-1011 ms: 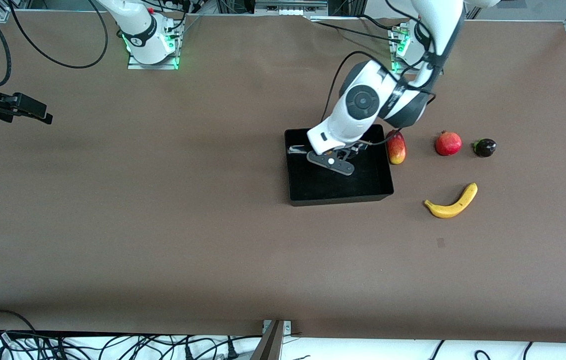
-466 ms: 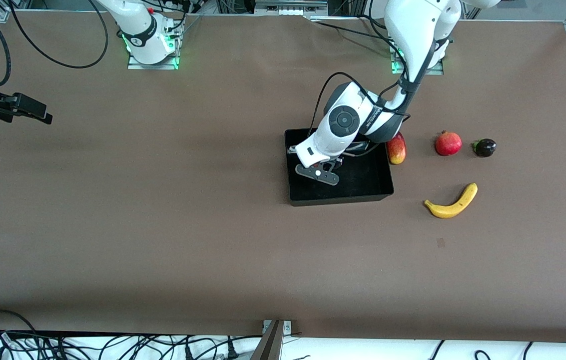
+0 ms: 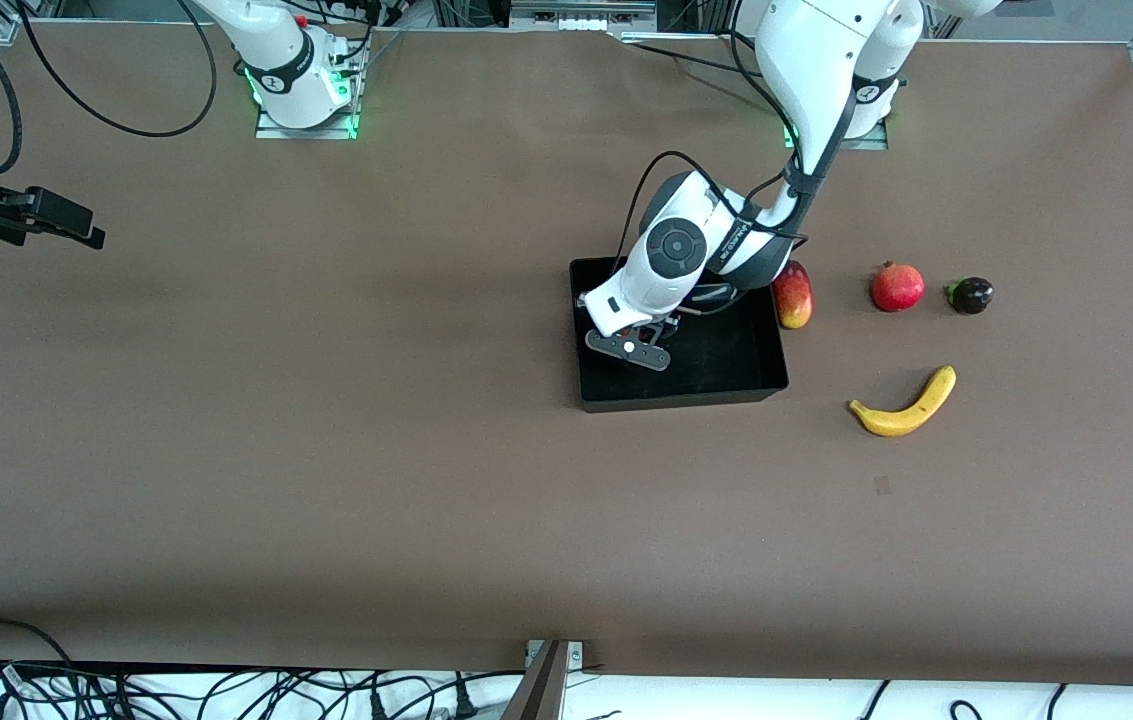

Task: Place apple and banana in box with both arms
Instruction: 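Carry the apple into the black box and open the left gripper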

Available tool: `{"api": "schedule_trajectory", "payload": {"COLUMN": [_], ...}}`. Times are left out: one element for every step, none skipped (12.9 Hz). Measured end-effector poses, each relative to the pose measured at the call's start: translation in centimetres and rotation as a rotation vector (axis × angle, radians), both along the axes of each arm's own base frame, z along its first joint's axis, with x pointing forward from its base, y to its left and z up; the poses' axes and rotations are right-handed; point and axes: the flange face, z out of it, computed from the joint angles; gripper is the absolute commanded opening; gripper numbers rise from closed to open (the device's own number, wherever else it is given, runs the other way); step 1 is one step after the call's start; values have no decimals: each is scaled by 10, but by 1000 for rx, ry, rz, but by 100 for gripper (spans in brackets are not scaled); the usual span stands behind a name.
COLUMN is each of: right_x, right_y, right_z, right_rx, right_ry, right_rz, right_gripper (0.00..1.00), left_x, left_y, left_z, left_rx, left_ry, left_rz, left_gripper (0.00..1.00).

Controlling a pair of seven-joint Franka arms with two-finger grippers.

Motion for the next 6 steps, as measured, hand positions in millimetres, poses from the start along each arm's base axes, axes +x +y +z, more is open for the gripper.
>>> {"api": "schedule_trajectory", "payload": {"right_x": [0,0,0,-1,-1,-1], "right_y": [-1,-2,-2,-2,-2,-2], "right_z": [0,0,-1,-1,-2,-2], "right_rx": [0,0,0,1,1,1], "right_ry": [1,2,6,11,14,15], "right_rz": [-2,-3,-3,-3,-3,-3], "right_gripper": [100,100,100,100,100,100], "left_x": [0,0,0,1,2,5], "left_y": [0,0,0,1,1,1], "left_z": [0,0,-1,-1,1,9], "left_rx": [0,0,1,2,-1,-6], "left_ry": [0,0,1,1,-4,-11], "left_rz": [0,0,0,2,3,5], "left_gripper": [100,100,100,100,100,100]}}
